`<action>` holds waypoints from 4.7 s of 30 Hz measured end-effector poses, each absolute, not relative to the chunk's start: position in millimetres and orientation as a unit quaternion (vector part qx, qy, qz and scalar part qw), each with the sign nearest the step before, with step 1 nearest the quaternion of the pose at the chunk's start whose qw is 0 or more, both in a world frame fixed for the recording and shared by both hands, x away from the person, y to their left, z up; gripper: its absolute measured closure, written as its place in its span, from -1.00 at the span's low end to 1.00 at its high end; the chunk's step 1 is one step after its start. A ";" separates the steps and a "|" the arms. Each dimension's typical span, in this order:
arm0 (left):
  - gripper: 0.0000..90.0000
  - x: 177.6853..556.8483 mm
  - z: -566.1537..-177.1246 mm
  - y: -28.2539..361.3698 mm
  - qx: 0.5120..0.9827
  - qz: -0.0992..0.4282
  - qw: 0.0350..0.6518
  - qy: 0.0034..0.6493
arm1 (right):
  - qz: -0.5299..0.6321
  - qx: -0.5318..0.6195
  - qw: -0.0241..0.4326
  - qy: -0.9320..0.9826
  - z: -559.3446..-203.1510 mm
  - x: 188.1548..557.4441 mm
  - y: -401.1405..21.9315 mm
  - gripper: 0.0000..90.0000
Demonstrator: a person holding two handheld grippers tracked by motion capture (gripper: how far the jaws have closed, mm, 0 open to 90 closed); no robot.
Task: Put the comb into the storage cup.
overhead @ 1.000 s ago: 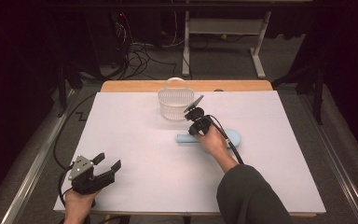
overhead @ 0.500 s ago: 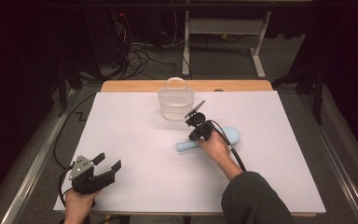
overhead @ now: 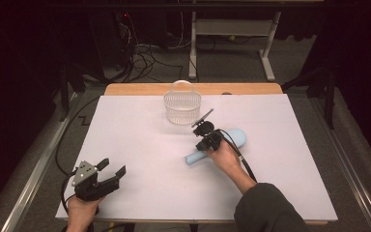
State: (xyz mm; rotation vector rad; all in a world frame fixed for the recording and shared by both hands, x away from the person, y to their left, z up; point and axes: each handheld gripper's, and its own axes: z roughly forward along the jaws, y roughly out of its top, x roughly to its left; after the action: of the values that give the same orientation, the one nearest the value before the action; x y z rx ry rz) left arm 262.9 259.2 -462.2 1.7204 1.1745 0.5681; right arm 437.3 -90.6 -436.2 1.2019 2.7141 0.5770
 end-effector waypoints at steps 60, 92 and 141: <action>-0.36 262.6 -462.4 259.9 0.701 0.235 0.470 0.482 | 0.188 0.340 0.054 0.920 -428.1 371.7 -133.2 1.00; -0.36 263.4 -463.4 259.7 0.700 0.234 0.469 0.485 | 0.163 0.378 0.083 0.907 -426.3 368.2 -174.7 1.00; -0.36 262.6 -462.6 259.1 0.700 0.234 0.474 0.481 | 0.222 0.418 0.126 0.872 -422.9 382.4 -191.2 -0.08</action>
State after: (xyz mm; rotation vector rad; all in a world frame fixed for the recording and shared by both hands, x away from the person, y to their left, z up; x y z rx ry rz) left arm 262.6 259.1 -462.6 1.7114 1.1770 0.5714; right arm 382.4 -191.2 -422.9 1.2181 2.5378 0.6459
